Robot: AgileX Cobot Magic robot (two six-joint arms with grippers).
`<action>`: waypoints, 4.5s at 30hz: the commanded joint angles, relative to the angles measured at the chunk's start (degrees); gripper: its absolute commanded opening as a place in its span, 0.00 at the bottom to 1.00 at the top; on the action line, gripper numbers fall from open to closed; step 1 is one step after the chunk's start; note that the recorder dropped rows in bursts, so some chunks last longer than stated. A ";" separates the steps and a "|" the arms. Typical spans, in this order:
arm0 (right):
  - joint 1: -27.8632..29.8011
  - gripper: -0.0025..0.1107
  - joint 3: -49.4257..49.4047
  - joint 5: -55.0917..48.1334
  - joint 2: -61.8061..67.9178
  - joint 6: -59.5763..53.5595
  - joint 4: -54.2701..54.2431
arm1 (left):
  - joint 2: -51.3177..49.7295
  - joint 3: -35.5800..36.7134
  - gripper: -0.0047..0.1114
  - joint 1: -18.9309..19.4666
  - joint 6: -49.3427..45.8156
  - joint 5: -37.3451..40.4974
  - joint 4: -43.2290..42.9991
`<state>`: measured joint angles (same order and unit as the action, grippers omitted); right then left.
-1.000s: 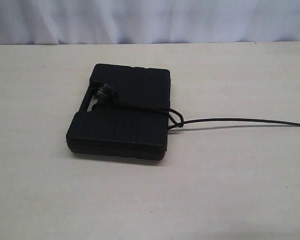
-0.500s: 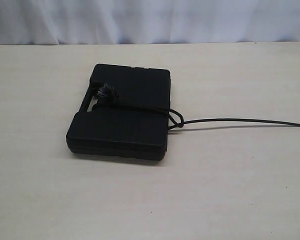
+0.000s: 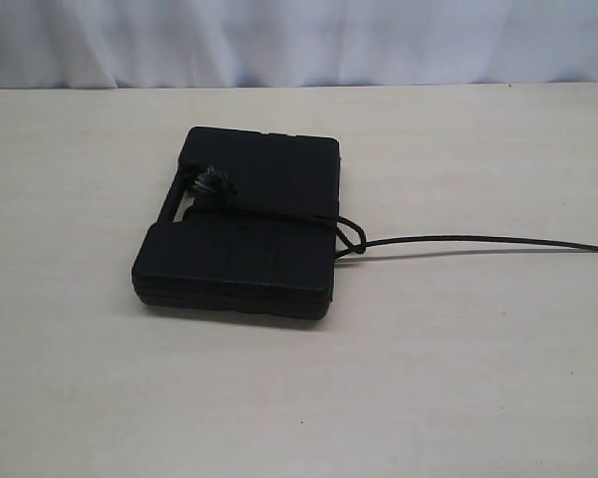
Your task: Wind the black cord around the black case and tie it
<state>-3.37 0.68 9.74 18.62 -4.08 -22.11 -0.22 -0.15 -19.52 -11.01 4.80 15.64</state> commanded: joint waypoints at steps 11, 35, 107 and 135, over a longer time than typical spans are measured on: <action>-0.16 0.06 -0.68 -7.05 -18.62 -0.69 15.94 | 0.22 0.15 0.04 -0.48 0.36 0.81 -0.10; -0.29 0.06 -0.68 -3.89 -18.62 -0.69 23.88 | 0.22 0.15 0.04 6.23 0.36 0.68 -3.21; 1.49 0.06 -0.68 -28.28 -18.62 -0.69 24.28 | 0.22 0.15 0.04 14.96 0.36 12.48 -9.02; 1.49 0.06 -0.68 -28.28 -18.62 -0.69 24.28 | 0.22 0.15 0.04 14.93 0.36 12.62 -9.02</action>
<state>-2.10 0.08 -18.51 0.26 -4.22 1.78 -0.18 -0.15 -4.67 -10.77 17.41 6.30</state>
